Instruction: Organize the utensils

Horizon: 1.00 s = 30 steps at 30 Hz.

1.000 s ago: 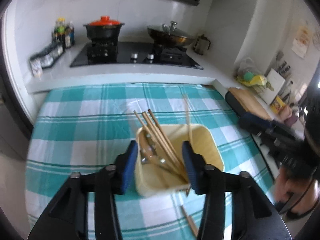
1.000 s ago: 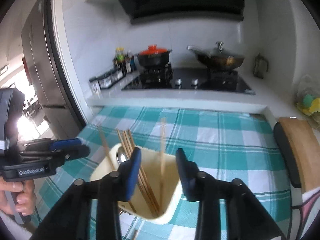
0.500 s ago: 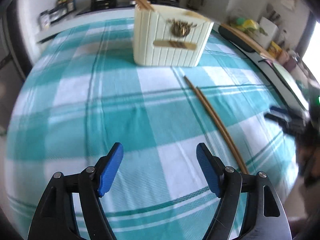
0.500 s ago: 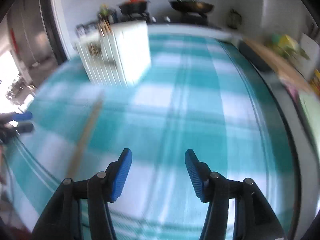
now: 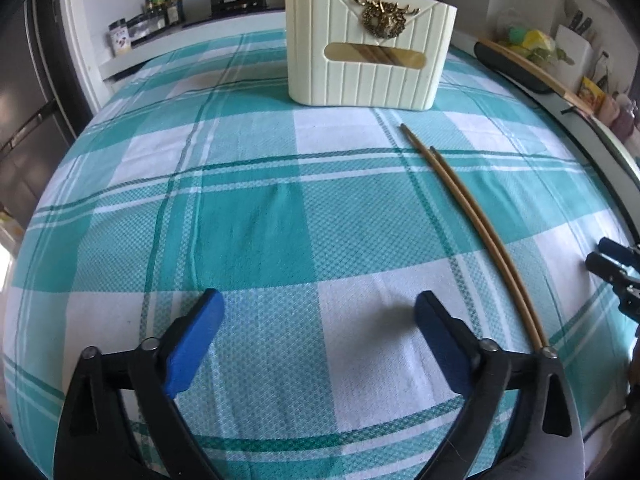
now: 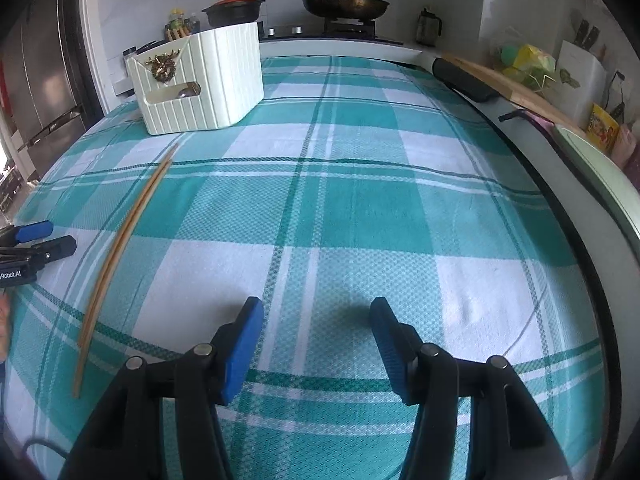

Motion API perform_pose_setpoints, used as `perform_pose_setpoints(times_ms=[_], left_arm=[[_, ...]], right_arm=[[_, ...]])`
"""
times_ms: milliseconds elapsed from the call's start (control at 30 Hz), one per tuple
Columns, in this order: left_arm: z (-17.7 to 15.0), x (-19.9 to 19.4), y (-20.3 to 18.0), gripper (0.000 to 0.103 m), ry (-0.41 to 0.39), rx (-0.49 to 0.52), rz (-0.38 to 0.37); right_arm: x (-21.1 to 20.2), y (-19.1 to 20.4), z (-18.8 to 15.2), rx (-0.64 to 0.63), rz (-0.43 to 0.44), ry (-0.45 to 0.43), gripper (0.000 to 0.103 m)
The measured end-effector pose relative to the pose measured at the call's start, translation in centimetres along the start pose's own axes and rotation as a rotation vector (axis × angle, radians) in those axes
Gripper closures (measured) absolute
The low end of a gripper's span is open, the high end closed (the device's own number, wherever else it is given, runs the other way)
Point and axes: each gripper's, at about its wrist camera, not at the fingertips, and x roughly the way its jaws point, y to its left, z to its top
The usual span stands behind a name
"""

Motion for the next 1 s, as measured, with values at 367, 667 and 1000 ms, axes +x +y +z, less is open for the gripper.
perform_pose_setpoints(times_ms=[367, 667, 1000], left_arm=[[2.1, -0.1, -2.8, 0.002, 0.013, -0.070, -0.103], [3.4, 2.2, -6.3, 0.002, 0.006, -0.037, -0.002], [3.4, 2.2, -6.4, 0.021, 0.007, 0.004, 0.018]], right_arm=[[0.2, 0.1, 0.2, 0.003, -0.008, -0.002, 0.044], [0.2, 0.1, 0.1, 0.005, -0.006, -0.004, 0.044], [0.2, 0.1, 0.2, 0.008, -0.005, -0.004, 0.044]])
